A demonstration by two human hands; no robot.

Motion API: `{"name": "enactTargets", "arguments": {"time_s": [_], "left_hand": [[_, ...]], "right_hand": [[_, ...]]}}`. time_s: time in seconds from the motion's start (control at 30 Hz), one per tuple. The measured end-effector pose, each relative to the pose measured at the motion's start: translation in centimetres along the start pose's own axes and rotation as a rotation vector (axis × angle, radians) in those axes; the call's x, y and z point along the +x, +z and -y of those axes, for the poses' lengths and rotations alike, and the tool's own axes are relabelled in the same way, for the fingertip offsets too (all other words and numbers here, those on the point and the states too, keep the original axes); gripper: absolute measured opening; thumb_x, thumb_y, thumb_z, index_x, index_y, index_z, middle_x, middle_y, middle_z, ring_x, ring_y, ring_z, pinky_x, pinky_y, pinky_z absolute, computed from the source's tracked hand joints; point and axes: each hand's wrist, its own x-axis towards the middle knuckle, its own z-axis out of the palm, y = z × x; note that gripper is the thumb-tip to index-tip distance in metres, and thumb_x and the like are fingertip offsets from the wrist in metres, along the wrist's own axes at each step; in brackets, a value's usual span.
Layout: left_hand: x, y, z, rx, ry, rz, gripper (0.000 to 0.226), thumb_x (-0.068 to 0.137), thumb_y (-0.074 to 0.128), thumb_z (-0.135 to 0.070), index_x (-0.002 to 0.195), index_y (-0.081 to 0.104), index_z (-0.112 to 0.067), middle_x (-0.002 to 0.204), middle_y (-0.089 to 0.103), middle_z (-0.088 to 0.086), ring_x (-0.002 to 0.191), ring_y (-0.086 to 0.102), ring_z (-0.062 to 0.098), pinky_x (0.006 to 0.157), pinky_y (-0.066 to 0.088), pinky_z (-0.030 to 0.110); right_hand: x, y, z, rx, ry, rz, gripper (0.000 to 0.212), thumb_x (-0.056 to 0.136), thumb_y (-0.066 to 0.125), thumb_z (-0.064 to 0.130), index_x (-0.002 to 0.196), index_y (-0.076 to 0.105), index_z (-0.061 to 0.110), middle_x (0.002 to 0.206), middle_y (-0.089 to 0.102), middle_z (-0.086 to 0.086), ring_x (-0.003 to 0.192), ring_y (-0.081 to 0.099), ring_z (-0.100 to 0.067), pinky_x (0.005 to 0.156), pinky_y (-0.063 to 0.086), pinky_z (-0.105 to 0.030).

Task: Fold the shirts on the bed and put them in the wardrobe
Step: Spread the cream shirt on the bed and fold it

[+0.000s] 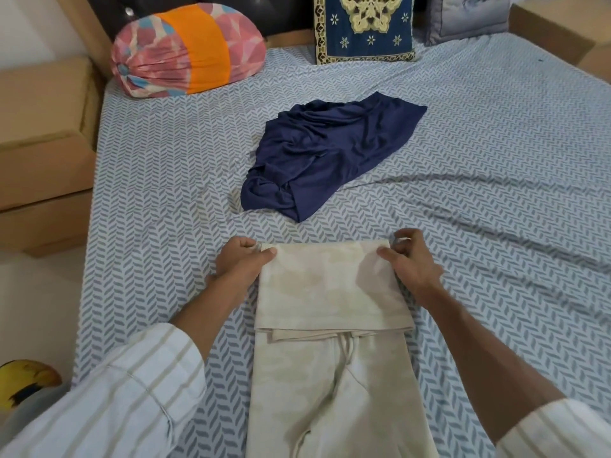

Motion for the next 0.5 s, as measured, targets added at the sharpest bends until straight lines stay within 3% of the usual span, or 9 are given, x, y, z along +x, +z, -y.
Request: {"name": "enactTargets", "arguments": {"time_s": [0.1, 0.17, 0.23, 0.37, 0.43, 0.5], "left_hand": [[1.1, -0.7, 0.2, 0.132, 0.006, 0.139, 0.050, 0.047, 0.088, -0.053, 0.079, 0.068, -0.021, 0.092, 0.075, 0.001, 0.092, 0.070, 0.023, 0.096, 0.053, 0.047], [2.0, -0.7, 0.8, 0.213, 0.010, 0.170, 0.054, 0.043, 0.087, -0.060, 0.069, 0.068, -0.017, 0.085, 0.076, 0.003, 0.090, 0.071, 0.024, 0.093, 0.054, 0.047], [2.2, -0.3, 1.0, 0.316, 0.011, 0.112, 0.060, 0.036, 0.080, -0.072, 0.065, 0.065, -0.022, 0.087, 0.073, 0.003, 0.100, 0.065, 0.028, 0.097, 0.048, 0.053], [1.5, 0.7, 1.1, 0.493, 0.089, 0.006, 0.042, 0.064, 0.079, -0.061, 0.079, 0.058, -0.028, 0.098, 0.059, -0.001, 0.118, 0.041, 0.025, 0.102, 0.028, 0.050], [1.4, 0.6, 1.6, 0.431, 0.159, 0.003, 0.045, 0.064, 0.082, -0.056, 0.095, 0.055, -0.038, 0.096, 0.055, -0.009, 0.119, 0.040, 0.022, 0.102, 0.031, 0.050], [1.7, 0.9, 1.9, 0.390, 0.190, 0.006, 0.048, 0.058, 0.080, -0.059, 0.095, 0.053, -0.044, 0.093, 0.052, -0.014, 0.118, 0.039, 0.022, 0.102, 0.036, 0.055]], "right_hand": [[-0.2, -0.4, 1.1, -0.369, -0.109, 0.015, 0.021, 0.085, 0.064, 0.046, 0.096, 0.054, 0.030, 0.074, 0.051, 0.014, 0.084, 0.047, -0.018, 0.095, 0.027, -0.043], [-0.2, 0.0, 1.1, -0.422, -0.185, -0.005, 0.029, 0.080, 0.056, 0.052, 0.078, 0.053, 0.024, 0.070, 0.050, 0.012, 0.079, 0.049, -0.021, 0.087, 0.025, -0.043], [-0.1, 0.6, 0.4, -0.444, -0.219, -0.057, 0.036, 0.073, 0.049, 0.054, 0.071, 0.053, 0.018, 0.073, 0.050, 0.009, 0.077, 0.048, -0.019, 0.082, 0.020, -0.039], [0.7, 1.1, -0.8, -0.416, -0.289, -0.104, 0.044, 0.074, 0.043, 0.059, 0.066, 0.047, 0.016, 0.071, 0.044, 0.009, 0.079, 0.044, -0.017, 0.087, 0.024, -0.045], [0.9, 1.3, -1.3, -0.412, -0.310, -0.108, 0.044, 0.074, 0.042, 0.061, 0.065, 0.045, 0.017, 0.070, 0.043, 0.008, 0.081, 0.043, -0.016, 0.086, 0.021, -0.042], [1.0, 1.5, -1.6, -0.426, -0.293, -0.081, 0.044, 0.072, 0.042, 0.062, 0.066, 0.045, 0.019, 0.072, 0.044, 0.007, 0.083, 0.041, -0.013, 0.081, 0.015, -0.035]]}}
